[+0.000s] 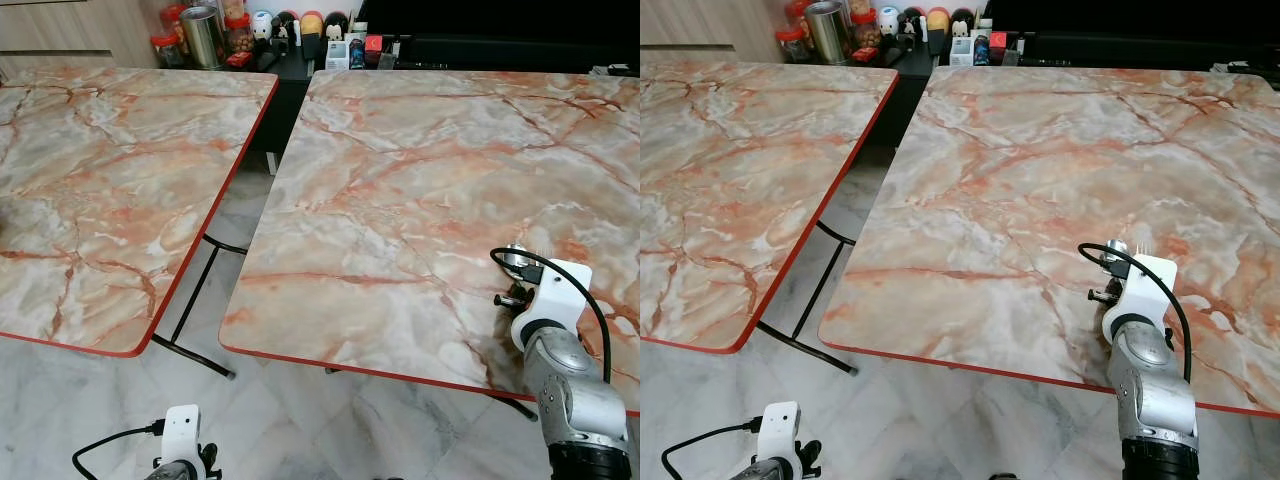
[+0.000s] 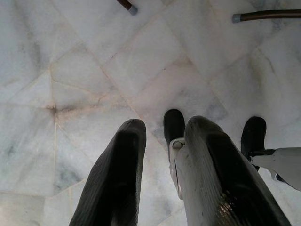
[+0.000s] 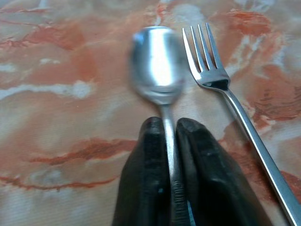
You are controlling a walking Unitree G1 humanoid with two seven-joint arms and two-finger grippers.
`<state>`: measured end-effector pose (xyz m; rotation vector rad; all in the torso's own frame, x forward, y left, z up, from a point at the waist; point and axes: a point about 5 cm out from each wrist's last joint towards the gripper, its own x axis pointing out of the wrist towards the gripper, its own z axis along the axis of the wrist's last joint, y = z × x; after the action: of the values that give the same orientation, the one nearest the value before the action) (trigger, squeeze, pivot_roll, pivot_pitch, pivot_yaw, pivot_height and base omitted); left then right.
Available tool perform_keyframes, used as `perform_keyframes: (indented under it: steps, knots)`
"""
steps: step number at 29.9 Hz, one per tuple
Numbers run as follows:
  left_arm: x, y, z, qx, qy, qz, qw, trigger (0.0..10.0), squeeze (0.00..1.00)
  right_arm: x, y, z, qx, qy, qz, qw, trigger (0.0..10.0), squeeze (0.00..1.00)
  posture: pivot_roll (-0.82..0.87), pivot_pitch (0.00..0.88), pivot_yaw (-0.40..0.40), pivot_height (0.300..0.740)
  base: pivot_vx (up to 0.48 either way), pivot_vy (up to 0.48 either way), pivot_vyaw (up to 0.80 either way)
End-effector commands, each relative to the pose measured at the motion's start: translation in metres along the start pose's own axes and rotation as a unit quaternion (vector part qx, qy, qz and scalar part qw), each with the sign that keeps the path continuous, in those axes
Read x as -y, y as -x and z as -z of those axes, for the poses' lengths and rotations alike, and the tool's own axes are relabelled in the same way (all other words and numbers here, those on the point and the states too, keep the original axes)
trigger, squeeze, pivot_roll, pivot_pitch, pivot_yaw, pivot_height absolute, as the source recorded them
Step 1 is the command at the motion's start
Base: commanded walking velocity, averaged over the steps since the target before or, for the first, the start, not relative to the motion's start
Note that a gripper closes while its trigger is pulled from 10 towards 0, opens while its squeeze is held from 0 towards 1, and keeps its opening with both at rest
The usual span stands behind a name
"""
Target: Setting the table
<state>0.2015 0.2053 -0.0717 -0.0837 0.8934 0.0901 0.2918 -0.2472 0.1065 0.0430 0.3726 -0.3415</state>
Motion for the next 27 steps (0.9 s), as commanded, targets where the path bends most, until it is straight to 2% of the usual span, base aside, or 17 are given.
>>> perform_keyframes:
  steps: [1, 11, 16, 17, 18, 20, 23, 27]
  knots:
    - [-0.004, 0.002, 0.008, -0.017, -0.002, -0.007, 1.0, 10.0, 0.0, -0.004, -0.001, 0.005, -0.015, -0.001, -0.01, 1.0, 0.0, 0.0, -0.08, 0.141, 0.055, 0.74, 0.0, 0.0, 0.0]
    - [-0.006, 0.002, 0.009, -0.016, -0.002, -0.016, 1.0, 10.0, 0.0, -0.01, -0.001, 0.004, -0.009, -0.006, -0.024, 1.0, 0.0, 0.0, -0.08, 0.137, 0.053, 0.74, 0.0, 0.0, 0.0]
    - [-0.01, 0.002, 0.006, -0.006, -0.004, -0.042, 0.999, 10.0, 0.0, -0.03, 0.003, -0.014, 0.053, -0.009, -0.083, 0.995, 0.0, 0.0, -0.08, 0.132, 0.051, 0.74, 0.0, 0.0, 0.0]
    - [-0.011, 0.002, 0.006, -0.005, -0.002, -0.045, 0.999, 10.0, 0.0, -0.033, 0.003, -0.016, 0.061, -0.006, -0.092, 0.994, 2.7, 0.0, -0.08, 0.132, 0.052, 0.74, 0.0, 0.0, 0.0]
    - [-0.011, 0.002, 0.006, -0.003, -0.001, -0.047, 0.999, 10.0, 0.0, -0.037, 0.005, -0.021, 0.074, -0.004, -0.104, 0.992, 10.0, 0.0, -0.08, 0.132, 0.052, 0.74, 0.0, 0.0, 0.0]
    - [-0.012, 0.002, 0.004, -0.001, 0.0, -0.05, 0.999, 10.0, 0.0, -0.045, 0.007, -0.03, 0.102, -0.008, -0.121, 0.987, 10.0, 0.0, -0.07, 0.129, 0.051, 0.74, 0.0, 0.0, 0.0]
    - [-0.014, 0.002, 0.004, -0.001, 0.007, -0.054, 0.999, 10.0, 0.0, -0.048, 0.008, -0.039, 0.131, -0.013, -0.121, 0.984, 10.0, 0.0, -0.07, 0.127, 0.052, 0.74, 0.0, 0.0, 0.0]
    - [-0.015, 0.002, 0.002, 0.0, 0.011, -0.056, 0.998, 10.0, 0.0, -0.049, 0.009, -0.051, 0.165, -0.016, -0.121, 0.979, 10.0, 0.0, -0.07, 0.125, 0.053, 0.74, 0.0, 0.45, 0.0]
